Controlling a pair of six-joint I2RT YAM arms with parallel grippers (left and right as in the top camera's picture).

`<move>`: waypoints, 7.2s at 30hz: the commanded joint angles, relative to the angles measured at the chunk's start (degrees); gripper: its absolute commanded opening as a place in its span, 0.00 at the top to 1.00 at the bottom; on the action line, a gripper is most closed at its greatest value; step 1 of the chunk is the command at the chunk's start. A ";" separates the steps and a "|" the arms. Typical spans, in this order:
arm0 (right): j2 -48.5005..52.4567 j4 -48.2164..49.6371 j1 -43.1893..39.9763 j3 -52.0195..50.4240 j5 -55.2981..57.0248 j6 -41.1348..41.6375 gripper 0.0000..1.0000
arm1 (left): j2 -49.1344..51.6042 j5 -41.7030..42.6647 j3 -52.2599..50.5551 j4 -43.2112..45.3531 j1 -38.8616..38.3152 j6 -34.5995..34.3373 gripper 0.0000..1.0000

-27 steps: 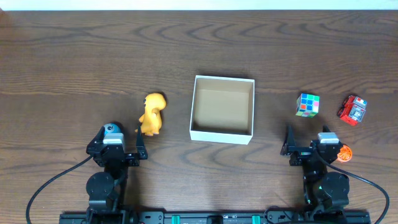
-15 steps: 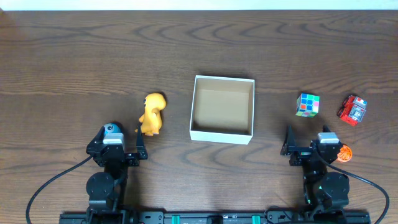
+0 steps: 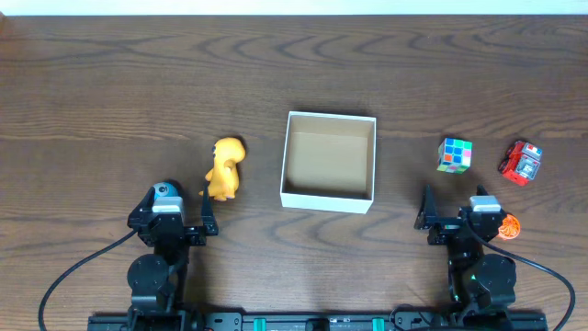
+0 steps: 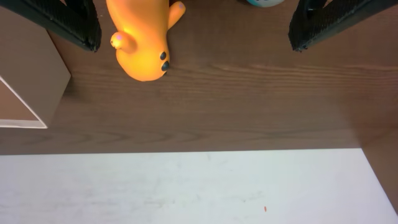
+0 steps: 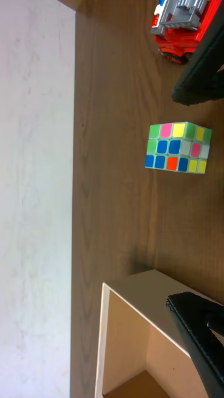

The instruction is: Pack container

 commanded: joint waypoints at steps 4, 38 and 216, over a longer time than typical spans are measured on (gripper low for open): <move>-0.37 -0.04 -0.90 -0.26 -0.22 -0.87 0.01 | -0.35 0.83 -1.95 -0.28 0.09 0.17 0.02; 33.73 -17.59 -0.90 31.78 -7.52 -0.72 0.01 | 32.15 2.05 38.60 -30.51 0.09 -10.60 0.02; 111.67 -34.99 21.70 81.53 1.53 26.25 0.58 | 58.14 2.12 56.89 -57.07 0.09 -10.47 0.09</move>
